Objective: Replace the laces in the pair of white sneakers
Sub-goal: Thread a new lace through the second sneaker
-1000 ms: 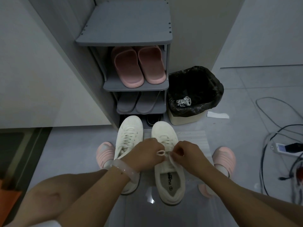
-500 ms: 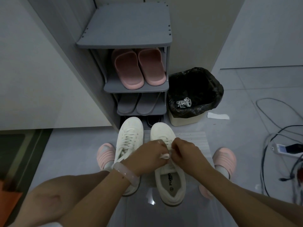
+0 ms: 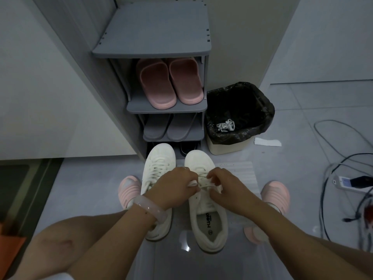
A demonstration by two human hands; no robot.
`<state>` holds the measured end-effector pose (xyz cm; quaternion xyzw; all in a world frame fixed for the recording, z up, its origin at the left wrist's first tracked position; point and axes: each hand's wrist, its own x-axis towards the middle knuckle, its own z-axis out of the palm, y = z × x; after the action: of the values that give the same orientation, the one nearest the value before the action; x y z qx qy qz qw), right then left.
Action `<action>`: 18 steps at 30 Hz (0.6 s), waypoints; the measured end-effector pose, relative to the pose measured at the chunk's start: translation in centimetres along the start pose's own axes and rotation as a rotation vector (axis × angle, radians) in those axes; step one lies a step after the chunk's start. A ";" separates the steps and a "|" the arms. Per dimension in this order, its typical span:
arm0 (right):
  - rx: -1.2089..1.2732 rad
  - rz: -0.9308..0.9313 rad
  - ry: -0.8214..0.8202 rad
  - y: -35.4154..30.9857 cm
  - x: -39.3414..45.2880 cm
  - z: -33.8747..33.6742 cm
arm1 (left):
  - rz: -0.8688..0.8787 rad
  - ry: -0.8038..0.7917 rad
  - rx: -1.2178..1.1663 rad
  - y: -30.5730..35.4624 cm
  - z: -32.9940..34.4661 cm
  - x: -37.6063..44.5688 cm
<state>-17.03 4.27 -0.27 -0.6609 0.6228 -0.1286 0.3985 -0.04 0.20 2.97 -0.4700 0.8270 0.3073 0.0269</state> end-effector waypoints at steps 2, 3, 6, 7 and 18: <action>0.034 -0.016 -0.062 0.3 -0.1 -0.1 | -0.007 -0.003 0.008 0.2 0.1 -0.1; 0.018 -0.011 -0.073 0.3 -0.1 -0.1 | -0.012 -0.009 0.006 0.3 0.1 -0.2; 0.031 0.034 -0.051 0.3 0.0 -0.1 | 0.010 -0.088 -0.052 0.5 -0.8 -0.4; 0.044 0.044 -0.045 0.3 0.1 -0.1 | 0.024 -0.121 -0.070 0.3 -1.4 -0.5; 0.150 -0.148 0.047 -1.2 -0.1 0.0 | 0.231 0.211 -0.419 2.4 -1.7 -0.1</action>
<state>-16.24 4.26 0.61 -0.6702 0.5702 -0.2193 0.4214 -1.49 0.25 5.52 -0.3970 0.7917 0.4224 -0.1928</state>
